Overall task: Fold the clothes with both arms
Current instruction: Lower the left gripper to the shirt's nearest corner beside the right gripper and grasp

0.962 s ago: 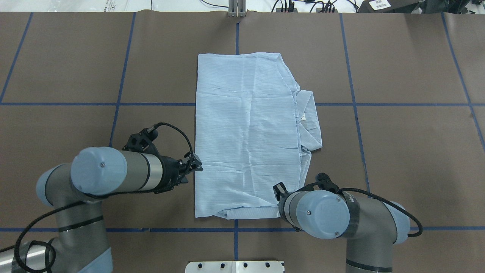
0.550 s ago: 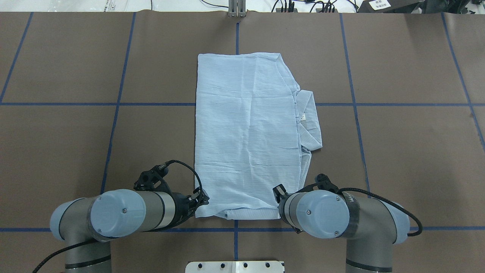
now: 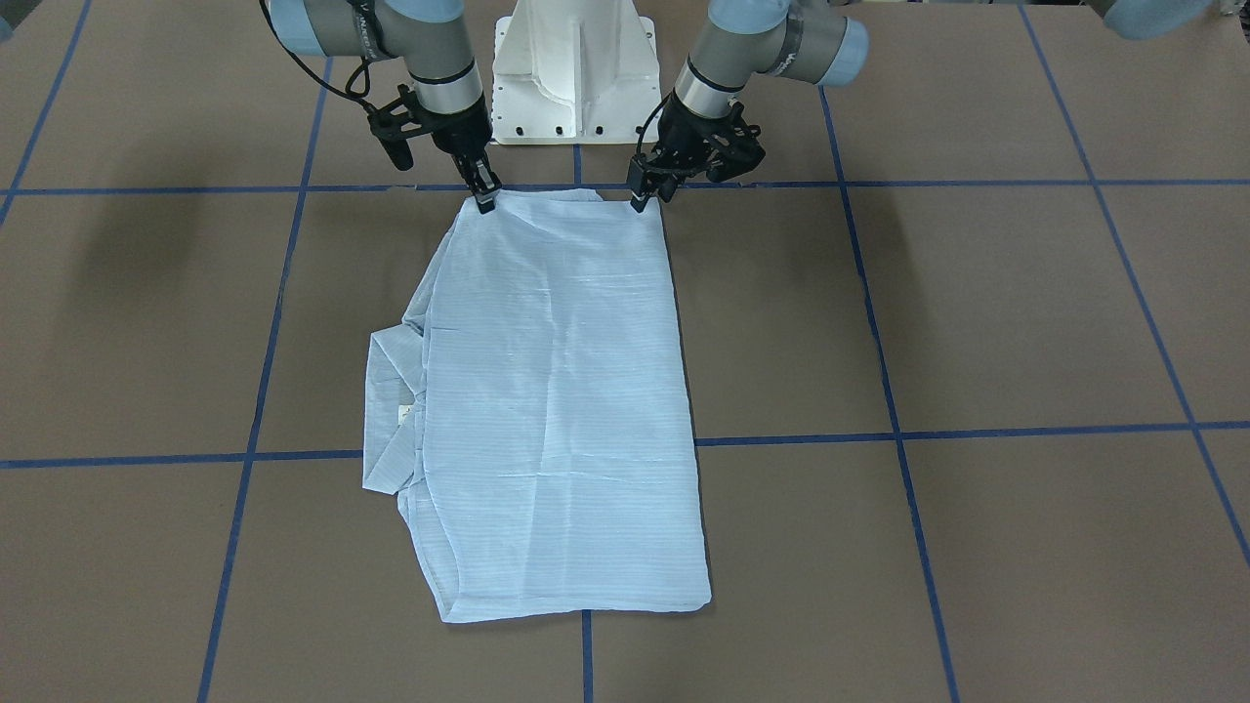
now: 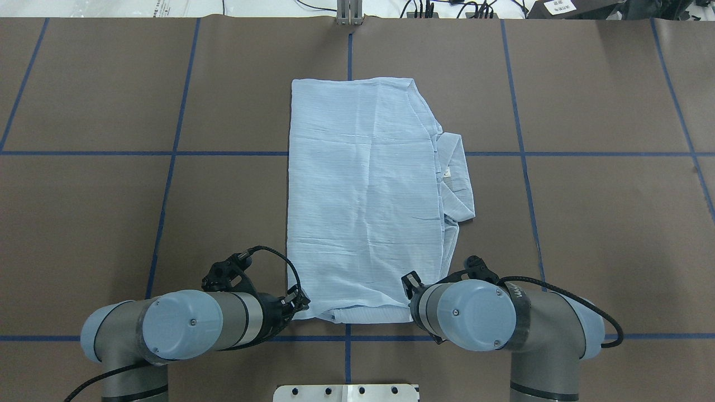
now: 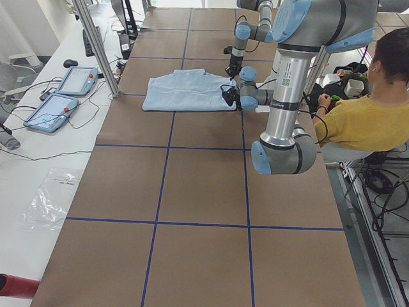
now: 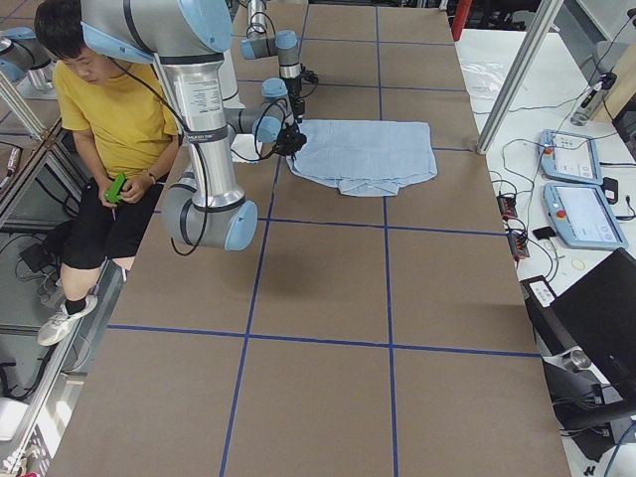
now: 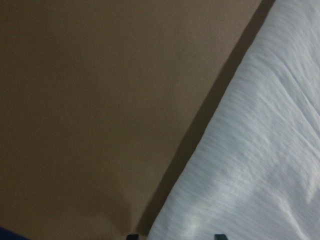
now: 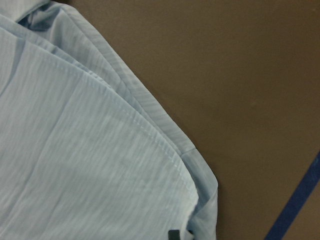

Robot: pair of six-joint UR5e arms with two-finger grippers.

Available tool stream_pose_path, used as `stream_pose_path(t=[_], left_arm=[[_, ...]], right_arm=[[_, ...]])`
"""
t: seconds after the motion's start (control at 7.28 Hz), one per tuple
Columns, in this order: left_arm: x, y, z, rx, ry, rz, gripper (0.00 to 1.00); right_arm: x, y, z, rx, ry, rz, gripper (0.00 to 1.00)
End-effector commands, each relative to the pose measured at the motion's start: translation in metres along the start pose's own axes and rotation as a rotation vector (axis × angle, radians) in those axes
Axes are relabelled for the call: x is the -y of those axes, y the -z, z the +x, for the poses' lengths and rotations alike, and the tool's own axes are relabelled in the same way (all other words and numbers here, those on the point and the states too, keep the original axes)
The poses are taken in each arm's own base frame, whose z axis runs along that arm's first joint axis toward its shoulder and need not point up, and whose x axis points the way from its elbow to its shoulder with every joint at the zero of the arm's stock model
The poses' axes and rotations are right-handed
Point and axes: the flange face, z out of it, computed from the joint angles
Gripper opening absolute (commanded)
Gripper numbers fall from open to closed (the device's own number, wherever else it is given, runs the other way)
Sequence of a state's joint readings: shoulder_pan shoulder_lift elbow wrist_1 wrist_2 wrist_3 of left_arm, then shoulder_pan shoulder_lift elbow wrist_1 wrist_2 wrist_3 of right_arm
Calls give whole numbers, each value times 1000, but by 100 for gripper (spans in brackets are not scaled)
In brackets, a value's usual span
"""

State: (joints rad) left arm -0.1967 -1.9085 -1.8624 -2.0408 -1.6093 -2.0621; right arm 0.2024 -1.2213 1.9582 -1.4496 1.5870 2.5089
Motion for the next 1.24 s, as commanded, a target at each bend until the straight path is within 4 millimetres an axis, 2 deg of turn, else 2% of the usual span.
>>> stream_pose_path(t=[0.0, 0.14, 0.27, 0.41, 0.55, 0.69, 0.82, 0.96, 1.1], left_arm=[[0, -4, -1, 6, 0, 3, 56], [0, -4, -2, 8, 1, 3, 38], [1, -4, -2, 8, 0, 4, 8], [0, -4, -1, 7, 0, 2, 0], [-2, -4, 1, 21, -2, 2, 0], [-5, 5, 6, 10, -2, -7, 0], [-9, 28, 17, -31, -5, -26, 0], [-12, 61, 26, -87, -5, -49, 0], [-16, 101, 33, -128, -3, -70, 0]], right_arm=[[1, 0, 0, 0, -1, 1, 0], [0, 1, 0, 2, -1, -1, 0], [0, 0, 0, 1, -1, 0, 0], [0, 0, 0, 1, -1, 0, 0], [1, -1, 0, 0, -1, 2, 0], [0, -1, 1, -1, -1, 6, 0], [-1, 2, 1, 2, -5, 6, 0], [-2, 22, -2, 35, -17, -12, 0], [-5, 64, -1, 37, -17, -13, 0]])
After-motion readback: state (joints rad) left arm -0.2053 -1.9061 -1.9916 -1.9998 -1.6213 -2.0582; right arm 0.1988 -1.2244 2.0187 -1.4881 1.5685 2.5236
